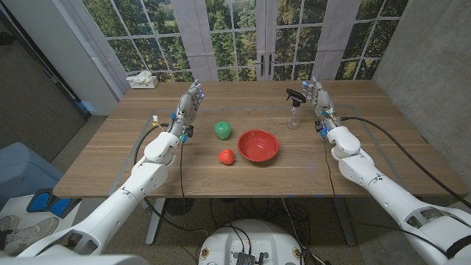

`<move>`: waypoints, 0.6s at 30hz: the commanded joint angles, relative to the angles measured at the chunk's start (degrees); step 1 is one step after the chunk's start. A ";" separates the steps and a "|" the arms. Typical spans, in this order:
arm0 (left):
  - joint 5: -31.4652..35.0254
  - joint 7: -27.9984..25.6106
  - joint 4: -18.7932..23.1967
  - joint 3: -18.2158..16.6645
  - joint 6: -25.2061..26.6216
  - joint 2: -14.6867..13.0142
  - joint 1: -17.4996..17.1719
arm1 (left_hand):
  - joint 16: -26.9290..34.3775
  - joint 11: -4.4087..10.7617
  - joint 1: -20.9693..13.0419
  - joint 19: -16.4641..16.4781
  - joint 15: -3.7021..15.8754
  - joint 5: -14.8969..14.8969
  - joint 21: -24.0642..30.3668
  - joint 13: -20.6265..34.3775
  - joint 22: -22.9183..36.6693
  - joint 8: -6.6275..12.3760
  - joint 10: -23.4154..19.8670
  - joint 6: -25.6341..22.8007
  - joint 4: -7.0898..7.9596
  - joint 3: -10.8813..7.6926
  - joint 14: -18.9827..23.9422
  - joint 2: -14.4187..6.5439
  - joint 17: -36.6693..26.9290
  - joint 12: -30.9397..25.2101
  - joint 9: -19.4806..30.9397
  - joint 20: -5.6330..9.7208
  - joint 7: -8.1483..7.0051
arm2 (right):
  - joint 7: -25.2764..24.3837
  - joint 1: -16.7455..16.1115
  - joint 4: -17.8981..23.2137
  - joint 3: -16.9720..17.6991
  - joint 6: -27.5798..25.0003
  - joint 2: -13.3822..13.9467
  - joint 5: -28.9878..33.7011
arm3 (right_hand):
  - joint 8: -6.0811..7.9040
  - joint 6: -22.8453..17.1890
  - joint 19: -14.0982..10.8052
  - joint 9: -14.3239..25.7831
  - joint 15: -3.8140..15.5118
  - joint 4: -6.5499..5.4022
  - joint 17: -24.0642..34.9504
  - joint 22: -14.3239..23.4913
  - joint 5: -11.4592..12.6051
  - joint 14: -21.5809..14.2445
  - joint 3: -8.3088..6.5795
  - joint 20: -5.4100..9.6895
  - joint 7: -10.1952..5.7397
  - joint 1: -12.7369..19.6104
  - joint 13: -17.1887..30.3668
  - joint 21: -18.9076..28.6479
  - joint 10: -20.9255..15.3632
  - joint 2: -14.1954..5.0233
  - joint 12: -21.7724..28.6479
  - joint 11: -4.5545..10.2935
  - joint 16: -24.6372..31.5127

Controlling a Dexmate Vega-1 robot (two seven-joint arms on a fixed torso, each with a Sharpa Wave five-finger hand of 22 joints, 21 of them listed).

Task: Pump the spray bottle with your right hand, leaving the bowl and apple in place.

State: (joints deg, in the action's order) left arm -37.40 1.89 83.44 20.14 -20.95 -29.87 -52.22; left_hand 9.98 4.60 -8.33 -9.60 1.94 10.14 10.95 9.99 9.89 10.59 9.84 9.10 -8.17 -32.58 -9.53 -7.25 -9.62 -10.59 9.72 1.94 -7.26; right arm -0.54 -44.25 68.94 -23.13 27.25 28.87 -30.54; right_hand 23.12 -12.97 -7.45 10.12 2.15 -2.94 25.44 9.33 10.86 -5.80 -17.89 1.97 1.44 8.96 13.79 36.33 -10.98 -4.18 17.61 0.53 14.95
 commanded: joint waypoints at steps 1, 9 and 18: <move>-0.87 1.13 -0.66 -0.56 -0.09 -0.70 -0.34 | 0.18 0.64 -0.52 -2.05 5.44 0.01 0.17 0.12 0.15 -0.15 6.15 0.18 0.25 0.22 -9.60 -1.29 -0.07 -0.31 0.21 5.40 1.02 | 5.84 -4.41 6.55 3.76 -4.52 2.67 -8.32 | -1.11 0.89 -0.14 -0.02 2.88 -0.48 -0.94 0.02 0.25 0.72 -0.41 0.71 0.13 -0.44 -0.49 -0.69 0.70 -0.90 -0.79 0.05 -0.77; -2.20 3.97 -2.57 -0.99 -0.37 -1.40 0.19 | 0.15 0.84 -0.41 -2.10 5.56 0.03 0.16 0.12 0.16 -0.21 6.16 0.47 0.41 0.31 -9.70 -1.41 -0.07 -0.27 0.19 5.50 1.53 | 4.49 -8.04 10.33 5.45 -2.72 2.80 -8.80 | -2.23 1.51 -0.59 -0.03 2.64 -0.46 -2.01 0.00 0.32 1.09 -0.55 0.93 0.19 -0.87 -1.04 -1.37 1.34 -1.02 -1.59 -0.18 -1.50; -3.80 7.29 -4.19 -1.23 -0.30 -1.96 0.81 | 0.13 0.79 -0.33 -2.11 5.54 0.05 0.16 0.12 0.17 -0.17 6.13 0.46 0.51 0.36 -9.77 -1.49 -0.08 -0.26 0.17 5.57 1.79 | -0.18 -13.00 15.92 7.09 -1.69 2.73 -8.01 | -2.78 1.41 -0.99 -0.03 2.39 -0.11 -2.81 -0.02 0.28 0.89 -0.46 0.92 0.45 -0.97 -1.37 -1.83 1.11 -0.47 -1.86 -0.45 -1.82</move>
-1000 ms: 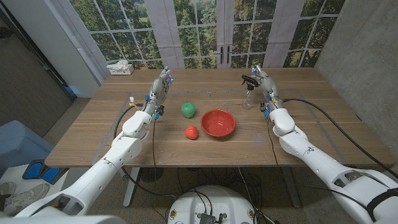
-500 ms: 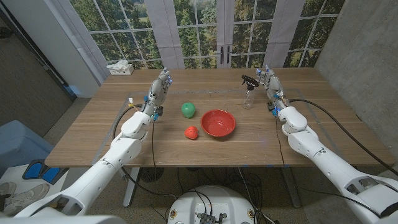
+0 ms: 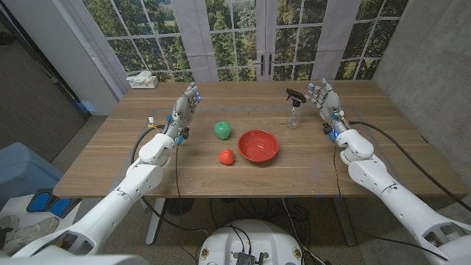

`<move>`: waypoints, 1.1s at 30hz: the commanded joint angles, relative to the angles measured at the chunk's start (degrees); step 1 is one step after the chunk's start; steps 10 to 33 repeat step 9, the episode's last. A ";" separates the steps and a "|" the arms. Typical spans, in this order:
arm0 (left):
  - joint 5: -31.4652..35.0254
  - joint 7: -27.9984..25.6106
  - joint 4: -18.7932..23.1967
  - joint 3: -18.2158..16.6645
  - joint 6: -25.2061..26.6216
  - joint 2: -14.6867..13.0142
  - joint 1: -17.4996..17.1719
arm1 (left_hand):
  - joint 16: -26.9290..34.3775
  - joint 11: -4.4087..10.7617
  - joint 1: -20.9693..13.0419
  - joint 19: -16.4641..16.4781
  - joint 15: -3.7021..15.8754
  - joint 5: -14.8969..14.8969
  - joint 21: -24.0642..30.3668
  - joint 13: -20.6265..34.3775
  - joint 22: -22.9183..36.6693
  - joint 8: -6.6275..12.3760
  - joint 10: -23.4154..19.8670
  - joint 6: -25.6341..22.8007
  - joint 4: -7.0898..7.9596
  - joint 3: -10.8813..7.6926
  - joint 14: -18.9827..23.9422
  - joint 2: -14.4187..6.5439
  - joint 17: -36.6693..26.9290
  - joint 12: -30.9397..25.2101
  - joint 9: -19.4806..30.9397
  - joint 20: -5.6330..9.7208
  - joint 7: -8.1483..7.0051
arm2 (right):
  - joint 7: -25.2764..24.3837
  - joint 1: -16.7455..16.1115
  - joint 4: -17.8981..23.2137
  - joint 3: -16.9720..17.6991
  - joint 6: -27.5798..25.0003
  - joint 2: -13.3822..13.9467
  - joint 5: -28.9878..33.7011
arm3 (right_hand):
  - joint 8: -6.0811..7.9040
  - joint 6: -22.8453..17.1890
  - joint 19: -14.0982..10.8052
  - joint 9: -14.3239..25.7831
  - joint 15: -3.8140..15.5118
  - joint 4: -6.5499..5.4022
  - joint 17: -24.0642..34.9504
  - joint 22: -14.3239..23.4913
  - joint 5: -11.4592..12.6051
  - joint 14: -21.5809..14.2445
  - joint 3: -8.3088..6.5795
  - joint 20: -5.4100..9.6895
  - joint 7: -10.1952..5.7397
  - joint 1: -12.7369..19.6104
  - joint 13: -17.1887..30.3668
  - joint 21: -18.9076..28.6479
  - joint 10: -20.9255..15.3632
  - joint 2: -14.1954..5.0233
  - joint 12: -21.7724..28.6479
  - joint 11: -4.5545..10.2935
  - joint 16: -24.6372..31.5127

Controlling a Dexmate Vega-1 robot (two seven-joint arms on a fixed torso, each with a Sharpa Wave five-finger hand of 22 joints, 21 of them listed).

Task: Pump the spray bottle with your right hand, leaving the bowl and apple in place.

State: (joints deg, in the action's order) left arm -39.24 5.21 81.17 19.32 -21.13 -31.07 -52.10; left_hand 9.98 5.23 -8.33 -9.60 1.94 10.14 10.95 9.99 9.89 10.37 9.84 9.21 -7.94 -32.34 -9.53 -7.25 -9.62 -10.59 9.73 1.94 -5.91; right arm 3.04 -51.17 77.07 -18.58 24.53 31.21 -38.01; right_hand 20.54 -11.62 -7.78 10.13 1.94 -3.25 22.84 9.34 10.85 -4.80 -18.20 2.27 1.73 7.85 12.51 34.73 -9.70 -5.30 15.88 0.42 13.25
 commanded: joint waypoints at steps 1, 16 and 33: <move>-1.89 4.31 -2.11 -0.31 -0.03 -0.90 0.89 | 0.13 0.19 -0.32 -2.13 5.55 0.05 0.15 0.12 0.17 0.06 6.14 0.36 0.29 0.13 -9.77 -1.51 -0.08 -0.25 0.17 5.57 0.42 | -4.60 -6.70 8.61 2.73 0.98 0.59 -0.07 | -0.27 0.06 -0.72 -0.04 2.52 0.25 -0.31 -0.03 0.27 -0.17 -0.15 0.61 0.17 0.14 -0.13 -0.28 -0.17 0.71 -0.17 -0.32 -0.14; -2.84 6.13 -3.61 -0.50 -0.87 -0.31 1.60 | 0.13 0.13 -0.26 -2.16 5.52 0.06 0.15 0.12 0.17 0.05 6.20 0.43 0.37 0.18 -9.81 -1.55 -0.08 -0.22 0.16 5.65 0.58 | -6.21 -9.62 10.89 4.65 4.22 -0.27 -0.21 | -0.60 -0.37 -1.19 -0.02 2.45 0.58 -0.97 -0.02 0.26 -0.63 -0.19 0.60 0.38 0.15 -0.36 -0.63 -0.58 0.97 -0.31 -0.41 -0.27; -2.84 6.13 -3.61 -0.50 -0.87 -0.31 1.60 | 0.13 0.13 -0.26 -2.16 5.52 0.06 0.15 0.12 0.17 0.05 6.20 0.43 0.37 0.18 -9.81 -1.55 -0.08 -0.22 0.16 5.65 0.58 | -6.21 -9.62 10.89 4.65 4.22 -0.27 -0.21 | -0.60 -0.37 -1.19 -0.02 2.45 0.58 -0.97 -0.02 0.26 -0.63 -0.19 0.60 0.38 0.15 -0.36 -0.63 -0.58 0.97 -0.31 -0.41 -0.27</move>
